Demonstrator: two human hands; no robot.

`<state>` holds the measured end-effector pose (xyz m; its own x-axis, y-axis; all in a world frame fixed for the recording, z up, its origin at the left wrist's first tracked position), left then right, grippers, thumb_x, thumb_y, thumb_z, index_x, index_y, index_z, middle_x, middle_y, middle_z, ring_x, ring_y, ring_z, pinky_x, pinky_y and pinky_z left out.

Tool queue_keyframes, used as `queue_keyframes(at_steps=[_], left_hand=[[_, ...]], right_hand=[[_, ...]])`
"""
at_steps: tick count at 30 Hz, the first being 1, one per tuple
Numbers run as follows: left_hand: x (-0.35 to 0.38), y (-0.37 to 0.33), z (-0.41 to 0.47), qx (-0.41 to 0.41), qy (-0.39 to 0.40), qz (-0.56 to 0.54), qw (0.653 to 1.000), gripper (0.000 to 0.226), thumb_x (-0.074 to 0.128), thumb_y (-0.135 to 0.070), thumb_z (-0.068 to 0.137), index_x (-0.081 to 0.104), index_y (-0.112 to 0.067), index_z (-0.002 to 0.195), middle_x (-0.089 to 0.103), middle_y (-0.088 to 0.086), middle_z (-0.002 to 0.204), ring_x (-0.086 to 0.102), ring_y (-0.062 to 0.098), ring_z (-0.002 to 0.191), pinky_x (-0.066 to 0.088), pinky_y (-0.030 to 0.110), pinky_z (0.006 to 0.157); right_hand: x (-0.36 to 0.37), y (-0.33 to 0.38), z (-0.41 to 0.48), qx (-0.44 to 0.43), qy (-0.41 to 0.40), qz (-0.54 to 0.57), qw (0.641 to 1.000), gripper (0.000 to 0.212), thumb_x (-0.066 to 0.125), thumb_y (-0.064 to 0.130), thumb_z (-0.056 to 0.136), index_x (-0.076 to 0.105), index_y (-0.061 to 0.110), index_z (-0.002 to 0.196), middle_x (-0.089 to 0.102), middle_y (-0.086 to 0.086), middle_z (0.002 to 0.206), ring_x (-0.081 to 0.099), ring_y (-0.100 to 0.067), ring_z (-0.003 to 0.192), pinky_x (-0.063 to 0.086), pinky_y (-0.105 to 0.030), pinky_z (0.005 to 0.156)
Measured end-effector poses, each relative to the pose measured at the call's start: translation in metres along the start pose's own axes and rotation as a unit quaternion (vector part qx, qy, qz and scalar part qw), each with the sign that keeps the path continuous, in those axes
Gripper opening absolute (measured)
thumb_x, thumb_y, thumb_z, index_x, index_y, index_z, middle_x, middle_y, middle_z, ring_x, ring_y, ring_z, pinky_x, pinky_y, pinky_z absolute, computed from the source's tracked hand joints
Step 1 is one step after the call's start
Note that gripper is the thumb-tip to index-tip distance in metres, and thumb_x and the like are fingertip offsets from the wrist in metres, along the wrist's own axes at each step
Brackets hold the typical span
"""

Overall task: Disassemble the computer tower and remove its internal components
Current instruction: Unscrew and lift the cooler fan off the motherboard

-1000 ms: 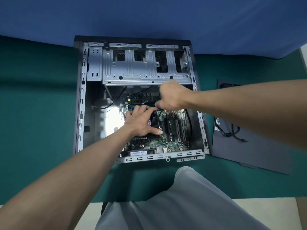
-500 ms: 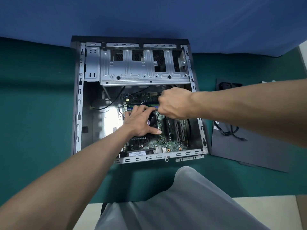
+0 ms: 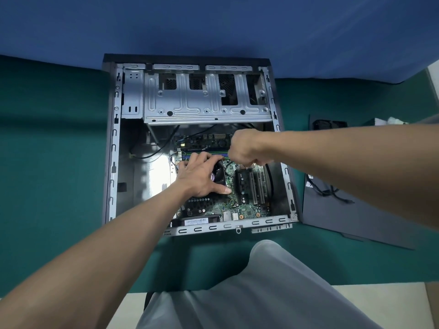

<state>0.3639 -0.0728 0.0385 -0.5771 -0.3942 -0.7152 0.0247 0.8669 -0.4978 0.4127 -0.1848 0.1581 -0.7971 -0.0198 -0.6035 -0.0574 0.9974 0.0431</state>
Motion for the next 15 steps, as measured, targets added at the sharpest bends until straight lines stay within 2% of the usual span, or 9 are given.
queue_keyframes(at_steps=[2,4,6,7,8,9,12,13,15], left_hand=[[0.0,0.0,0.0,-0.003,0.002,0.004,1.0,0.099,0.069,-0.071,0.064,0.023,-0.04,0.146,0.033,-0.006,0.138,0.023,0.017,0.128,0.017,0.044,0.105],[0.001,0.0,0.0,-0.006,0.002,0.012,1.0,0.098,0.068,-0.072,0.065,0.024,-0.037,0.145,0.033,-0.006,0.137,0.024,0.018,0.128,0.018,0.046,0.107],[0.001,-0.001,0.0,-0.007,0.0,0.016,1.0,0.095,0.068,-0.072,0.065,0.028,-0.034,0.143,0.035,-0.005,0.134,0.025,0.018,0.125,0.019,0.046,0.107],[0.001,0.0,0.0,-0.007,0.0,0.016,1.0,0.095,0.068,-0.072,0.065,0.028,-0.033,0.142,0.035,-0.005,0.134,0.024,0.018,0.124,0.02,0.045,0.106],[0.001,0.0,0.0,-0.007,0.002,0.015,1.0,0.096,0.068,-0.072,0.066,0.027,-0.033,0.144,0.034,-0.005,0.135,0.024,0.018,0.125,0.019,0.045,0.106],[0.001,0.0,0.0,-0.006,0.003,0.013,1.0,0.097,0.068,-0.071,0.066,0.025,-0.035,0.145,0.033,-0.006,0.137,0.023,0.018,0.126,0.019,0.045,0.106],[-0.001,0.0,-0.001,-0.001,-0.002,0.004,1.0,0.095,0.07,-0.07,0.065,0.026,-0.04,0.144,0.033,-0.007,0.137,0.023,0.016,0.126,0.018,0.043,0.105],[-0.001,0.0,0.0,-0.001,-0.001,0.0,1.0,0.096,0.07,-0.07,0.065,0.025,-0.04,0.145,0.033,-0.007,0.138,0.023,0.016,0.127,0.017,0.043,0.105],[-0.001,0.001,0.0,-0.001,0.001,-0.002,1.0,0.1,0.069,-0.071,0.064,0.023,-0.04,0.147,0.032,-0.006,0.14,0.023,0.017,0.13,0.017,0.044,0.106]], right_hand=[[-0.002,0.005,-0.009,-0.107,-0.071,-0.227,0.965,0.015,0.046,0.017,0.094,0.045,0.011,0.08,0.044,-0.004,0.067,0.044,-0.016,0.055,0.035,-0.026,0.044],[-0.003,0.007,-0.015,-0.224,-0.13,-0.421,0.869,0.017,0.044,0.02,0.097,0.043,0.015,0.081,0.042,-0.004,0.067,0.048,-0.023,0.061,0.038,-0.032,0.052],[-0.001,0.01,-0.016,-0.303,-0.153,-0.513,0.788,0.025,0.037,0.026,0.101,0.048,0.014,0.083,0.043,-0.005,0.069,0.051,-0.026,0.067,0.04,-0.033,0.055],[0.0,0.012,-0.014,-0.317,-0.148,-0.514,0.784,0.025,0.039,0.024,0.1,0.048,0.013,0.08,0.043,-0.005,0.069,0.052,-0.026,0.066,0.041,-0.033,0.055],[-0.001,0.014,-0.012,-0.313,-0.141,-0.492,0.8,0.025,0.044,0.02,0.098,0.045,0.013,0.074,0.043,-0.005,0.068,0.051,-0.025,0.063,0.041,-0.032,0.053],[-0.003,0.014,-0.009,-0.295,-0.131,-0.434,0.841,0.026,0.05,0.016,0.094,0.042,0.012,0.069,0.044,-0.004,0.065,0.051,-0.024,0.059,0.04,-0.029,0.049],[-0.009,0.012,0.0,-0.183,-0.101,-0.154,0.966,0.031,0.056,0.021,0.091,0.048,0.01,0.063,0.052,-0.005,0.06,0.054,-0.022,0.054,0.032,-0.02,0.037],[-0.012,0.007,0.004,-0.117,-0.085,-0.027,0.989,0.029,0.052,0.02,0.093,0.052,0.007,0.067,0.056,-0.007,0.06,0.054,-0.021,0.053,0.032,-0.017,0.035],[-0.008,-0.001,0.008,0.038,0.001,0.217,0.975,0.02,0.04,0.013,0.097,0.053,0.001,0.088,0.056,-0.008,0.063,0.044,-0.015,0.044,0.028,-0.015,0.032]])
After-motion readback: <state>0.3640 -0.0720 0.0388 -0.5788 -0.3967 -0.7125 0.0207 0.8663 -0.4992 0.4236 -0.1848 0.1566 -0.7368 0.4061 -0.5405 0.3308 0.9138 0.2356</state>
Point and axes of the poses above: each hand's wrist, its own z-axis towards the middle knuckle, its own x-axis out of the palm, y = z × x, the point moved 2 cm from there along z, towards the middle knuckle
